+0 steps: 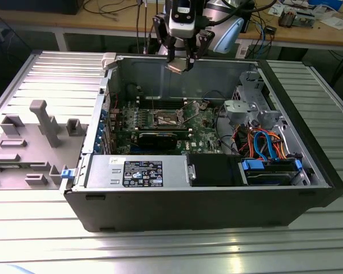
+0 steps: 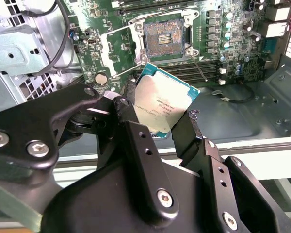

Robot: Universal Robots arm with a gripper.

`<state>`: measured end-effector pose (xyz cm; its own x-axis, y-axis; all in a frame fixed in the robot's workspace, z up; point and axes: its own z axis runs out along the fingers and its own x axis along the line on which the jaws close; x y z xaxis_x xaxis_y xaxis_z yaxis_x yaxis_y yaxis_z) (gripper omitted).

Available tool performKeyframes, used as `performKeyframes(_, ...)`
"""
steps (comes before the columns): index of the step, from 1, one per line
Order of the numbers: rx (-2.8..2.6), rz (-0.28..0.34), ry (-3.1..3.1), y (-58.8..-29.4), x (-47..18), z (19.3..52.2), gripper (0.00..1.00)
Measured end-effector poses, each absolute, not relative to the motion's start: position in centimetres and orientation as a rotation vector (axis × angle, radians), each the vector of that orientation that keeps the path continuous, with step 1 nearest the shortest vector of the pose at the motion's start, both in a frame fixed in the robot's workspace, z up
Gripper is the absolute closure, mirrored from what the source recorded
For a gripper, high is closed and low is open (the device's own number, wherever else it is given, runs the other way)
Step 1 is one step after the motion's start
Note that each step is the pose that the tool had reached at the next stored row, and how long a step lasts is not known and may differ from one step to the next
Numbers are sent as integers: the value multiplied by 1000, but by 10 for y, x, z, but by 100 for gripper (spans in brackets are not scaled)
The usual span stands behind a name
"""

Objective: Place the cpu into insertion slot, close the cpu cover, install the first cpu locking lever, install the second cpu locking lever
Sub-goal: 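Place the cpu into insertion slot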

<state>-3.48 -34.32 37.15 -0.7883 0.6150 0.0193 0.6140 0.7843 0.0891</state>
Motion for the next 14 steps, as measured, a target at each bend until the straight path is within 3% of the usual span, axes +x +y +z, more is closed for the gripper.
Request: performKeyframes(14, 1029, 142, 2953, -343, -35, 371, 46)
